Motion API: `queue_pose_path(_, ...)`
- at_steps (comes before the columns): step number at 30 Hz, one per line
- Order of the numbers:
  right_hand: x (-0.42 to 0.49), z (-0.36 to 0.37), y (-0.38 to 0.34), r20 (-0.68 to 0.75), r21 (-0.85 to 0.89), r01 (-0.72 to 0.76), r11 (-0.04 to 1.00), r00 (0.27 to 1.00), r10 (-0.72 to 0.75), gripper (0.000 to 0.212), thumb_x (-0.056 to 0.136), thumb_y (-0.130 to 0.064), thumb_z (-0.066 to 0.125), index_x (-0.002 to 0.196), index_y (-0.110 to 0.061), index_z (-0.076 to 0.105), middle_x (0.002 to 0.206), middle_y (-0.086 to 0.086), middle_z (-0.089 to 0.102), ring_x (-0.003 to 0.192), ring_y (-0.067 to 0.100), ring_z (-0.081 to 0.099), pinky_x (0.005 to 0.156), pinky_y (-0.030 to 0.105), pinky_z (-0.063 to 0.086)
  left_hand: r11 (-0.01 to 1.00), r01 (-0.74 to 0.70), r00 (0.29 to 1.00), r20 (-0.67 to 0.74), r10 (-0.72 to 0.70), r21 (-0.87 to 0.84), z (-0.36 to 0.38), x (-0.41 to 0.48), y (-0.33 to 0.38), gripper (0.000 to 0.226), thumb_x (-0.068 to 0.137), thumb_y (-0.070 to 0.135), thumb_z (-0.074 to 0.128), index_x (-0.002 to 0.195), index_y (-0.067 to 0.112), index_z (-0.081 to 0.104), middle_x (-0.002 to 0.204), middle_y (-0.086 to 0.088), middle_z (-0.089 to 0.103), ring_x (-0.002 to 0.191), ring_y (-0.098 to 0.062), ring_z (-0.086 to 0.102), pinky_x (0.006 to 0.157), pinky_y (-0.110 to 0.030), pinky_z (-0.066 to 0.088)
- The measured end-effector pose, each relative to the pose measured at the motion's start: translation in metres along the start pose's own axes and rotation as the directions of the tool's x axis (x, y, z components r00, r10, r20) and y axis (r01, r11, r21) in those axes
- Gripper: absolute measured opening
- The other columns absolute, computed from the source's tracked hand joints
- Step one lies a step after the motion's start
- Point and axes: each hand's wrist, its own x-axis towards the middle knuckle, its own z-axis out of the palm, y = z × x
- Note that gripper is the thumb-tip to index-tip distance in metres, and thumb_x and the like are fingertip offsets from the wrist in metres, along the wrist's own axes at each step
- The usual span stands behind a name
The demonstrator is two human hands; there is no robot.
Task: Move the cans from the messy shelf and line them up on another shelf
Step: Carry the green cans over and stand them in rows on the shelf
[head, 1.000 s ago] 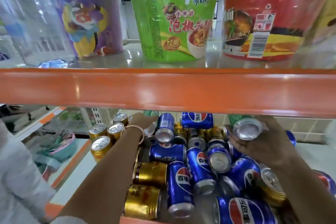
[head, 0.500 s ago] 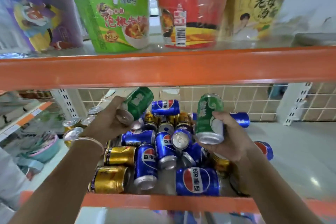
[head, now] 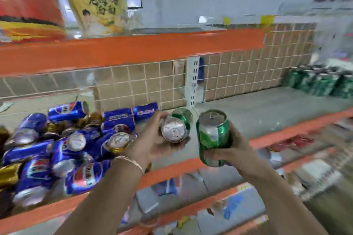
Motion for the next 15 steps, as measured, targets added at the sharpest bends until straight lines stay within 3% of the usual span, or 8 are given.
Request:
queue_pose_path(2, -0.022, -0.037, 0.0, -0.094, -0.055, -0.008, 0.998, 0.996, 0.003, 0.06, 0.047, 0.007, 0.071, 0.098, -0.021, 0.057, 0.068, -0.008, 0.066, 0.062, 0.006, 0.059, 0.056, 0.022, 0.049, 0.994, 0.089, 0.996, 0.004, -0.09, 0.063, 0.035, 0.019, -0.026, 0.038, 0.081, 0.036, 0.049, 0.073, 0.005, 0.069, 0.07, -0.014, 0.068, 0.069, -0.027, 0.061, 0.057, -0.032, 0.056)
queue_pose_path(6, -0.063, -0.102, 0.002, -0.222, -0.115, -0.074, 0.991, 0.974, 0.047, 0.07, 0.048, 0.003, 0.074, 0.109, -0.028, 0.057, 0.088, 0.004, 0.066, 0.075, 0.016, 0.063, 0.058, 0.024, 0.049, 0.954, 0.259, 0.951, 0.135, -0.279, 0.15, 0.095, 0.052, -0.076, 0.031, 0.071, 0.031, 0.053, 0.088, 0.008, 0.064, 0.076, -0.013, 0.066, 0.068, -0.024, 0.063, 0.059, -0.029, 0.057)
queue_pose_path(9, -0.076, -0.143, 0.006, -0.338, -0.128, -0.077, 0.989, 0.941, 0.03, 0.077, 0.044, -0.004, 0.077, 0.11, -0.038, 0.057, 0.097, 0.001, 0.067, 0.082, 0.015, 0.063, 0.061, 0.026, 0.049, 0.933, 0.291, 0.92, 0.207, -0.334, 0.213, 0.131, 0.082, -0.1, 0.035, 0.073, 0.033, 0.053, 0.097, 0.01, 0.063, 0.081, -0.012, 0.066, 0.07, -0.024, 0.064, 0.062, -0.03, 0.057)
queue_pose_path(12, -0.079, -0.179, 0.013, -0.421, -0.181, -0.079, 0.98, 0.907, -0.005, 0.076, 0.04, -0.01, 0.079, 0.104, -0.044, 0.058, 0.092, -0.011, 0.069, 0.083, 0.008, 0.065, 0.063, 0.025, 0.051, 0.908, 0.3, 0.913, 0.189, -0.363, 0.294, 0.164, 0.106, -0.115, 0.034, 0.082, 0.037, 0.046, 0.092, 0.009, 0.063, 0.074, -0.013, 0.066, 0.064, -0.024, 0.064, 0.057, -0.029, 0.057)
queue_pose_path(15, -0.072, -0.219, 0.025, -0.495, -0.229, -0.106, 0.968, 0.869, -0.022, 0.082, 0.037, -0.015, 0.083, 0.11, -0.041, 0.055, 0.103, -0.002, 0.065, 0.09, 0.016, 0.064, 0.068, 0.032, 0.052, 0.877, 0.323, 0.903, 0.162, -0.398, 0.356, 0.19, 0.141, -0.13, 0.034, 0.084, 0.038, 0.046, 0.084, 0.01, 0.065, 0.07, -0.012, 0.066, 0.062, -0.025, 0.063, 0.055, -0.027, 0.055)
